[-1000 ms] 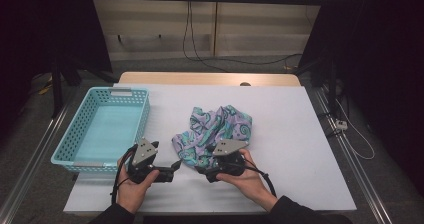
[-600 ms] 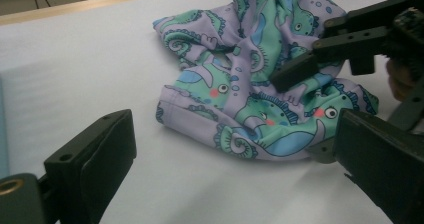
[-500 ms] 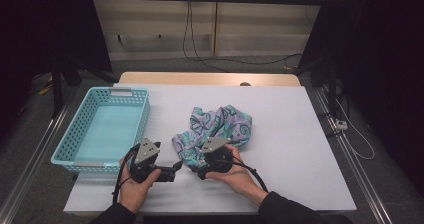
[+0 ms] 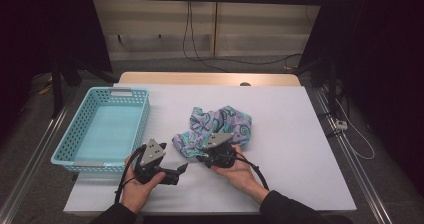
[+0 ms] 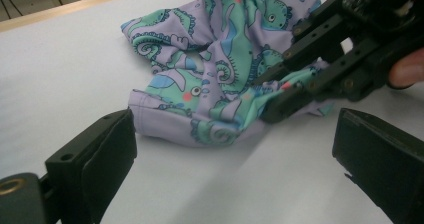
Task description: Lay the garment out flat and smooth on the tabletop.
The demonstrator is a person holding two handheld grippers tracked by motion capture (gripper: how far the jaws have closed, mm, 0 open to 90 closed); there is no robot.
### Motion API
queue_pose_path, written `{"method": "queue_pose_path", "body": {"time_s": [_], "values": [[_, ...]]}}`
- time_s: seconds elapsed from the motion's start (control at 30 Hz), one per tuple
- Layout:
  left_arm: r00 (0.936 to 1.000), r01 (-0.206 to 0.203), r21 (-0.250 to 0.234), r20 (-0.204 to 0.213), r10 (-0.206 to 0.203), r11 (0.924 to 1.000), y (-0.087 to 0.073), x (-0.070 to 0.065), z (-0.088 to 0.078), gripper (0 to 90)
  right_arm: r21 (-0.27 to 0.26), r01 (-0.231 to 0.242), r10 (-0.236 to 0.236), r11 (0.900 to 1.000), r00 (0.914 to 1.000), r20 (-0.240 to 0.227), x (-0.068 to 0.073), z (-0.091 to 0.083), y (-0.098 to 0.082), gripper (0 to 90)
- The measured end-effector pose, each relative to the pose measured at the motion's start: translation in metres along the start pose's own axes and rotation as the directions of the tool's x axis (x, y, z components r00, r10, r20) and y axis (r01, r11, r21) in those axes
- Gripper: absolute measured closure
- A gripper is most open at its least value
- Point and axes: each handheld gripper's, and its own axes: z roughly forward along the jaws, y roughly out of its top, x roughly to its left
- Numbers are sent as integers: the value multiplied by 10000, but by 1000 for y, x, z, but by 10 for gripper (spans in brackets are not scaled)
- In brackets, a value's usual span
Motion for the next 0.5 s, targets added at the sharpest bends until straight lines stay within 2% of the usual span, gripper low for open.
{"method": "queue_pose_path", "body": {"time_s": [0.13,0.2,0.27,0.4,0.5], "values": [[9990,-161,175,411,154,9997,0,-5,7,42,-265,12,-15,9996,9999,-121,-2,-7,0,804],[9987,-354,271,380,343,9990,0,-6,10,42,-362,65,-68,9993,9999,-83,-2,-12,1,805],[9984,-451,126,339,447,9989,1,-8,11,42,-416,107,-103,9991,9999,111,-3,-17,3,806],[9986,-199,107,482,194,9997,1,-7,13,43,-848,-36,61,9964,9995,294,-10,-31,5,809],[9980,-22,-167,626,33,9999,2,-10,16,59,-1101,-192,231,9937,9991,343,-17,-44,6,809]]}}
